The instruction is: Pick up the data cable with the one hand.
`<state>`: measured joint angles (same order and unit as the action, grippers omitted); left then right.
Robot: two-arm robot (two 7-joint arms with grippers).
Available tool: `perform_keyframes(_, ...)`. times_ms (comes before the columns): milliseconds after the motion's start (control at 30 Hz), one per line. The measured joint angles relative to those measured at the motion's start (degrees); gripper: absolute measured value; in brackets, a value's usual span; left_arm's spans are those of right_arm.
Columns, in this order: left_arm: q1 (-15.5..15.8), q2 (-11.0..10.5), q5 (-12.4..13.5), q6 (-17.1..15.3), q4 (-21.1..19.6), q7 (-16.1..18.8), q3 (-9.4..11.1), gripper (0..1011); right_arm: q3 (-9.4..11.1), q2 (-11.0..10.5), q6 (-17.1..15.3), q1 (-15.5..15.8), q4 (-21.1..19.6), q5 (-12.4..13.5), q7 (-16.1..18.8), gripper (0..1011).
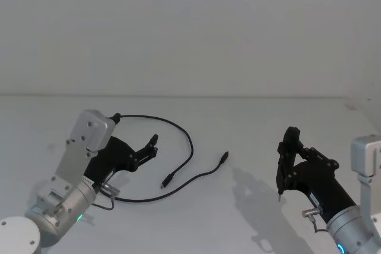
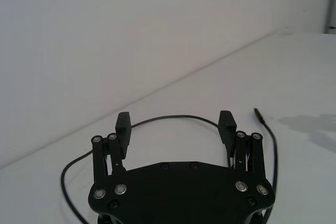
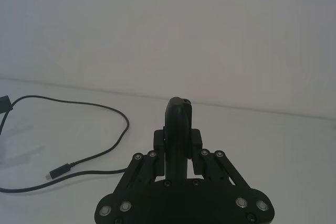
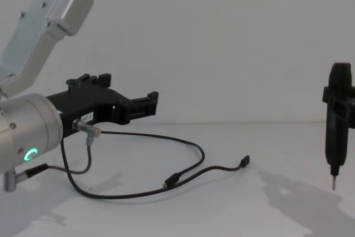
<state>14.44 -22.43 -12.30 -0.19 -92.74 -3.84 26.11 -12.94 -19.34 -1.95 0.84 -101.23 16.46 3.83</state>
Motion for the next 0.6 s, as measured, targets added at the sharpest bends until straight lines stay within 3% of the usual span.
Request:
perform_keyframes(267, 1.78, -0.62, -2.27, -0.51, 0.98, -5.8, 0.64, 1001, 0.0, 0.0, 0.0, 0.0, 0.0, 0.0, 0.0, 279)
perform_keyframes(600, 3.99, -1.37, -5.34, -5.04, 2.01, -12.84, 1.83, 1001, 0.0, 0.0, 0.01, 0.0, 0.0, 0.0, 0.0, 279)
